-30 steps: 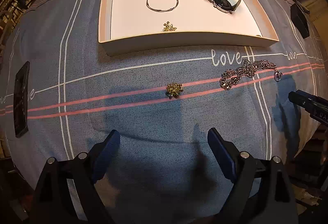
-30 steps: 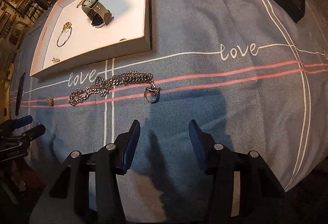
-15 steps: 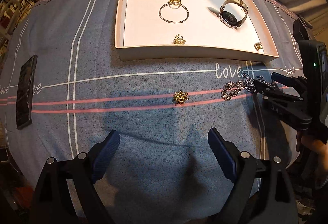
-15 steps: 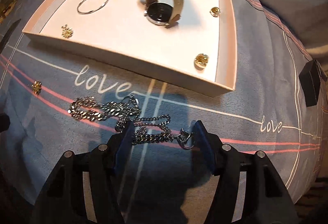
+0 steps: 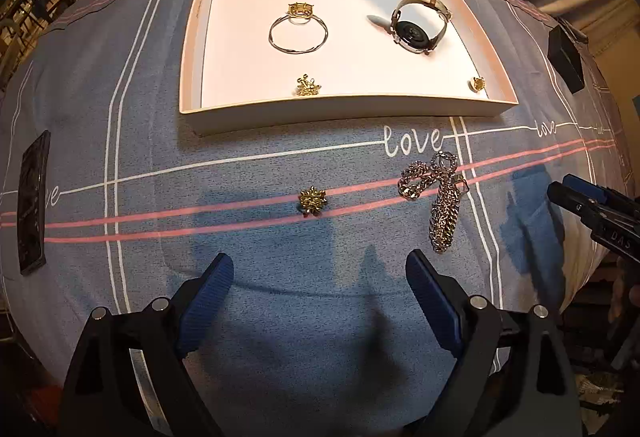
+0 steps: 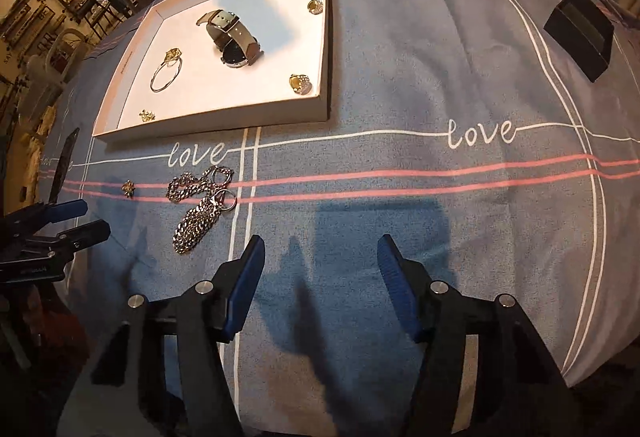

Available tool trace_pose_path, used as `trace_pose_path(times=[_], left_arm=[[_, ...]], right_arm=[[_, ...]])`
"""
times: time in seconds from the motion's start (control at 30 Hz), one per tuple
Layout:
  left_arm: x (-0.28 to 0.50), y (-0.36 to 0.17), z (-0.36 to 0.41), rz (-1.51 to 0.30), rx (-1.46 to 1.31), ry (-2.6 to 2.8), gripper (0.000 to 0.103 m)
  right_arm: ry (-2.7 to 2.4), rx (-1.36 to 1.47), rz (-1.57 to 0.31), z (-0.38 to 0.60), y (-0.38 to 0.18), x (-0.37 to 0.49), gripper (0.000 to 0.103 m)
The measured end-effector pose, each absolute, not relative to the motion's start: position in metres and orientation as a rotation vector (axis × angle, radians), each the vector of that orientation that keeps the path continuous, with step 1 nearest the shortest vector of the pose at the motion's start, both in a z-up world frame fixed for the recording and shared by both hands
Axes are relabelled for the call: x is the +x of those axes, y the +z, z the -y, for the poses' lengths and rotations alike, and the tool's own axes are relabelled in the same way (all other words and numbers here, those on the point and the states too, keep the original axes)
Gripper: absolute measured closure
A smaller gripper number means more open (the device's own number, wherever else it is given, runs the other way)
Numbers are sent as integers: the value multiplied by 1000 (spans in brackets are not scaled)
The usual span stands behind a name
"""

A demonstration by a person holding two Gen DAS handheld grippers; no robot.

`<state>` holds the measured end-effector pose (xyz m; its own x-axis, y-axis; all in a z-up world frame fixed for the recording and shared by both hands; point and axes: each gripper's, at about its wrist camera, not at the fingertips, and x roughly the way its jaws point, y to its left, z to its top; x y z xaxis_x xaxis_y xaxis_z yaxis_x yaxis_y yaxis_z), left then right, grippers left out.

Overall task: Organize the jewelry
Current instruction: 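Withdraw both tools from the box back over the jewelry pile, then grasp the silver double-ring earring with the right tool while the left grasps a gold brooch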

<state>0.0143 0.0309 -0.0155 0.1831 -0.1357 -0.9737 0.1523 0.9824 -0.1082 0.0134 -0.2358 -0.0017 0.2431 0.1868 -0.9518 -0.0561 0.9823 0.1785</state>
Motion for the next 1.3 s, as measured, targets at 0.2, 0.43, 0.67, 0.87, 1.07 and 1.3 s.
trace_pose_path(times=[0.2,0.43,0.67,0.87,1.07,1.3], left_arm=[[17,-17,-5,-1368,58,-256,17],[22,-26,-9,-1392,43,-210,17],[22,-22,-27,-1380,8,-177,17],[27,-22,-32,-1381,-12,-172,17],[28,-20,-29,-1375,-9,-176,17],[27,-22,-33,-1385,-7,-170,17]], right_arm=[[280,68,-1309,180,-17,23,43],[222,-105,-1345,158,-40,55,43],[1,-13,-1285,214,-19,54,43],[318,130,-1369,163,-26,38,46],[165,339,-1415,179,-49,37,74],[66,374,-1364,205,-45,51,79]])
